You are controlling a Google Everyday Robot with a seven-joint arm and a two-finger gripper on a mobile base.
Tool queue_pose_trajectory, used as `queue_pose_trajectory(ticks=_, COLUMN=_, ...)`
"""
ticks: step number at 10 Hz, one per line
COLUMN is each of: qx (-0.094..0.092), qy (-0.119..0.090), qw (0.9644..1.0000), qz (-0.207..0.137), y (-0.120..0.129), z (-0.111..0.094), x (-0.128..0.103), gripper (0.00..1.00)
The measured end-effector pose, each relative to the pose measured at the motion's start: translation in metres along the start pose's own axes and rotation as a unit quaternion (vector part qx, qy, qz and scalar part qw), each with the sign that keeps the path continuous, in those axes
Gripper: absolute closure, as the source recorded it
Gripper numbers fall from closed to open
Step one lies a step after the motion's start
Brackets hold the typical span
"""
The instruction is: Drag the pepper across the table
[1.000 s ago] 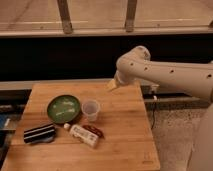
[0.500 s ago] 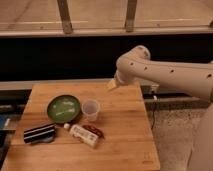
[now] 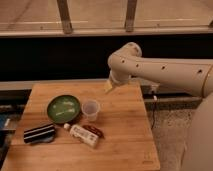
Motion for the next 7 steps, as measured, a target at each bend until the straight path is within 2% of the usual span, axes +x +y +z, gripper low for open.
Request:
queue_pose_trajectory(ticks=3, qx=-0.006, qy=0.021, qw=0.9997, qz=0.014, y=-0.013, z=0.008, x=0.03, gripper=0.24)
queue_pose_trajectory(ticks=5, qx=-0.013, qy=0.031, qw=0.9994, qz=0.011, y=-0.008, z=0.015, x=0.039, gripper=0.24)
queue_pose_trajectory(ticks=6, qx=-0.033, qy=0.066, qw=0.9973, qz=-0.001, y=0.004, z=0.037, x=0.058, gripper=0.24)
queue_pose_trajectory(ticks=7, qx=-0.039, qy=0.072, qw=0.9966, qz=-0.001, y=0.006, z=0.039, x=0.062, gripper=0.24)
